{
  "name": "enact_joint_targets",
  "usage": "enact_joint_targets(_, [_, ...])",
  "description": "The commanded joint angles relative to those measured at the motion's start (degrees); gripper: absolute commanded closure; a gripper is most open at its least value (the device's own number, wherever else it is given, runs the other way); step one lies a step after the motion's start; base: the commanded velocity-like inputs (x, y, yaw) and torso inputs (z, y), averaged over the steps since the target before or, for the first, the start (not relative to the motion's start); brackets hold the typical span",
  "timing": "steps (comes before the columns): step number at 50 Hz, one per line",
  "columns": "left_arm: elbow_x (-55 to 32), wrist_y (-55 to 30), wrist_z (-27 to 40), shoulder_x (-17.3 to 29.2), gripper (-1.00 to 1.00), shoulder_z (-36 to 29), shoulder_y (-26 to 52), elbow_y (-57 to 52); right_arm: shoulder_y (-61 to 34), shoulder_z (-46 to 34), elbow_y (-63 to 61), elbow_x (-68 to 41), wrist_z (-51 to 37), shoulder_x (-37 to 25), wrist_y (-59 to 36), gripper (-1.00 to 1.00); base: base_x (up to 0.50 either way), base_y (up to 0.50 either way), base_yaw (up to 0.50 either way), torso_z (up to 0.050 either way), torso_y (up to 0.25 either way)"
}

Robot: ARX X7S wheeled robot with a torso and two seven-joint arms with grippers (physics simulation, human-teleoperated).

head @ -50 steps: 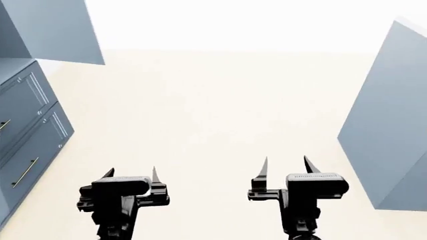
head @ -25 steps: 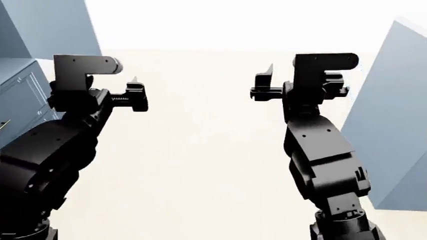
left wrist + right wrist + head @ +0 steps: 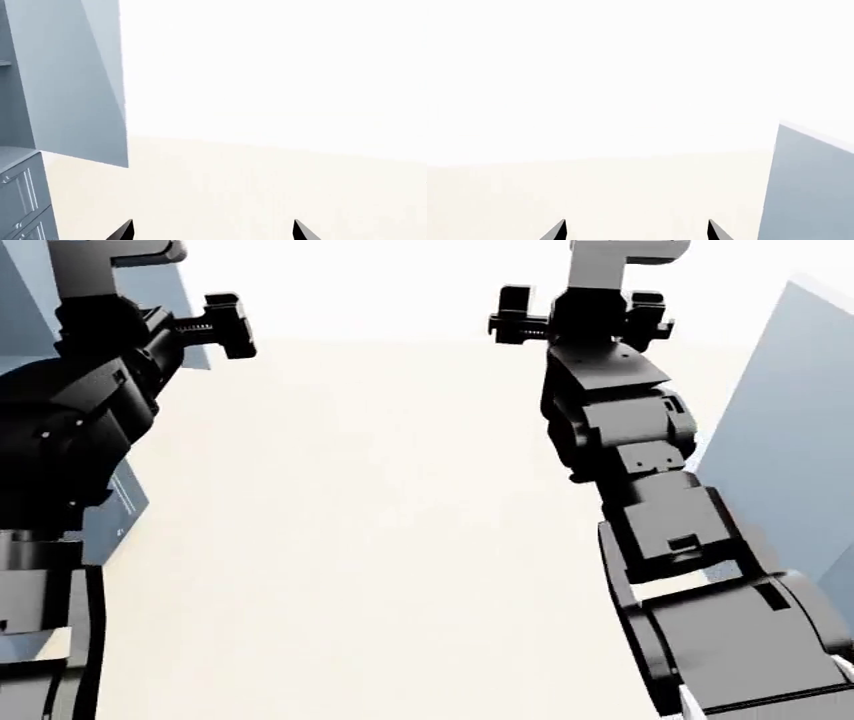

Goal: Pick the lemon from the counter and place it in the cabinet.

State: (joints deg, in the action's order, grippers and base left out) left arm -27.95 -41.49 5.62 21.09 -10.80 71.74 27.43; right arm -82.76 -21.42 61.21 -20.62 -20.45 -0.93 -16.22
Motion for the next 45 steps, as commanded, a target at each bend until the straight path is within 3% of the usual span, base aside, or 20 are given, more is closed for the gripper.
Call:
enact_joint_targets(1, [0.8,2.4,-1.9,-0.8,-1.00,-0.7,2.9,5.8,-6.8,-6.3,13.4,-7.9,-1.6,0.7,7.0,-1.00,0.00,0.00,0.00,0.000,0.000])
enact_joint_targets(8, [-0.3,0.9,-1.4,-0.2,-1.00,-0.2,1.0,1.5,-1.3,-7.0,-1.5,-9.1,-4.4,-2.8,4.2,-1.00,0.00,0.00,0.00,0.000,0.000])
enact_joint_targets(22, [-0.5,0.9,-1.3,-0.1,-1.00,-0.3,0.9,1.2,-0.9,-7.3,-2.9,-9.5,-4.7,-3.2,3.9,-1.00,0.00,0.00,0.00,0.000,0.000])
enact_joint_targets(45, [-1.1,1.7,-1.2,-0.5,-1.00,0.3,0.3,1.2,1.1,-6.7,-7.8,-12.1,-5.1,-4.6,0.6,-1.00,0.00,0.00,0.00,0.049,0.000])
